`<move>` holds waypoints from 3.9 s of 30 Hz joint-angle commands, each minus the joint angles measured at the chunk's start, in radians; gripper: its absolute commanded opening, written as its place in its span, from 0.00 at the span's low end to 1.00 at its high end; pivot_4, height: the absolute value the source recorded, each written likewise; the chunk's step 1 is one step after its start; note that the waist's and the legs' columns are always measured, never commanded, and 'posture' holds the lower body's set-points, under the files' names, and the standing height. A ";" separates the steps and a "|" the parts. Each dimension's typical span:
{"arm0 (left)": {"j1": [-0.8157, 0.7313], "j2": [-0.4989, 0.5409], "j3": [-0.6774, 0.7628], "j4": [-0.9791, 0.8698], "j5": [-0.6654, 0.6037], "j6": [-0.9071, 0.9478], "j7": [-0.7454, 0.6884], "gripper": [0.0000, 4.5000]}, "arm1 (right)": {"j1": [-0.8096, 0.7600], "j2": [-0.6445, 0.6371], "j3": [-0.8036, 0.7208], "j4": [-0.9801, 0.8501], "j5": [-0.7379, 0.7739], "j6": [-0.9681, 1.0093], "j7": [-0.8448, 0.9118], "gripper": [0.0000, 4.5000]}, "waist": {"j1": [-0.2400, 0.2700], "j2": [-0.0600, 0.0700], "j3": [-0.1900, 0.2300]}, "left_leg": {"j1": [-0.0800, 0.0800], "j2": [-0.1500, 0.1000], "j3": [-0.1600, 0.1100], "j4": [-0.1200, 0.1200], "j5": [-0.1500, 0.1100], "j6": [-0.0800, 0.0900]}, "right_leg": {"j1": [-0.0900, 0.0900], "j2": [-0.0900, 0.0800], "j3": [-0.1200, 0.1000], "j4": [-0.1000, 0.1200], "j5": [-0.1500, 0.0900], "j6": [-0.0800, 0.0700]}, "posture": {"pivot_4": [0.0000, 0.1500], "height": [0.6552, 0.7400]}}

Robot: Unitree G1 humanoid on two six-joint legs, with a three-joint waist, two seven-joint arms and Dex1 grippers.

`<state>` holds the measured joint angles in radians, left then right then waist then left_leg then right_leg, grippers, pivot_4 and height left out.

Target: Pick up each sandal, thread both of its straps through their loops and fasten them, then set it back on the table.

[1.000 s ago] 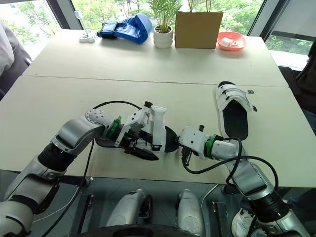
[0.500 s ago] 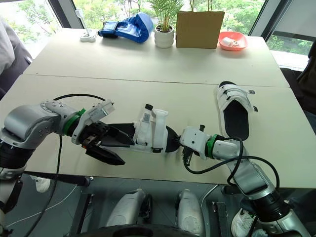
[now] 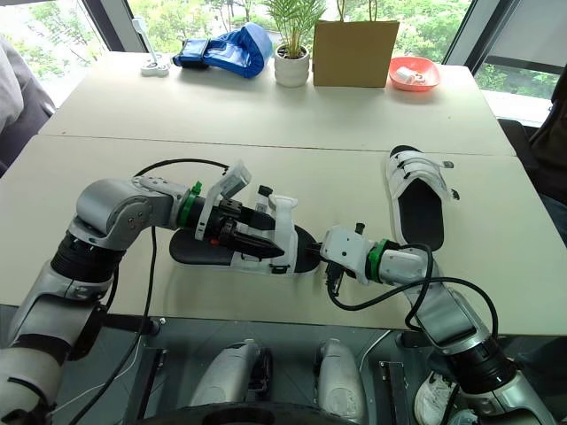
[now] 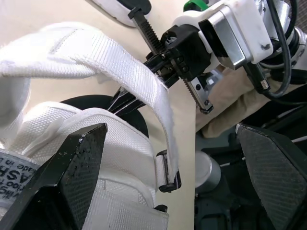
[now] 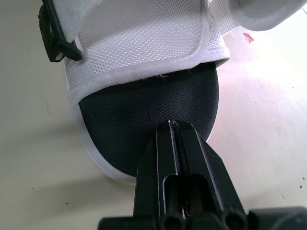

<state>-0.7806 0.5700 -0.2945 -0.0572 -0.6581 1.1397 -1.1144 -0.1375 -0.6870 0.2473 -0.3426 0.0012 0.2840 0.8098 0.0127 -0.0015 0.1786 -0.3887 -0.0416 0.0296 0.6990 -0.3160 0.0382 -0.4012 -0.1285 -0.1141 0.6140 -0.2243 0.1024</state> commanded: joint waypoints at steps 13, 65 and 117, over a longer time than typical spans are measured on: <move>0.010 -0.010 -0.123 -0.008 0.086 -0.082 -0.035 0.02 | 0.025 -0.008 0.027 0.026 -0.028 0.035 0.007 0.00 | 0.000 0.000 0.000 | 0.000 0.000 0.000 0.000 0.000 0.000 | 0.000 0.000 0.000 0.000 0.000 0.000 | 1.00 0.77; 0.332 0.003 0.017 -0.184 0.011 -0.092 0.076 1.00 | 0.068 -0.039 0.051 -0.008 -0.057 0.015 0.033 0.00 | 0.028 0.001 -0.002 | 0.001 0.000 0.000 -0.001 -0.001 0.001 | 0.002 -0.001 -0.001 -0.002 0.000 0.000 | 1.00 0.77; 0.274 -0.058 0.022 -0.121 -0.029 -0.033 0.085 0.99 | 0.080 -0.021 0.035 -0.029 -0.070 0.036 0.017 0.00 | 0.027 0.001 -0.002 | -0.001 0.000 -0.001 -0.001 -0.001 0.001 | -0.001 -0.002 -0.001 -0.002 0.000 -0.001 | 1.00 0.77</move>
<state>-0.4785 0.5198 -0.3267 -0.1668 -0.6641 1.1072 -1.0376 -0.0842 -0.7058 0.2352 -0.4074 -0.0549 0.2930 0.8045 0.0394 -0.0003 0.1762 -0.3901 -0.0418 0.0290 0.6979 -0.3170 0.0392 -0.4026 -0.1300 -0.1151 0.6123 -0.2247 0.1019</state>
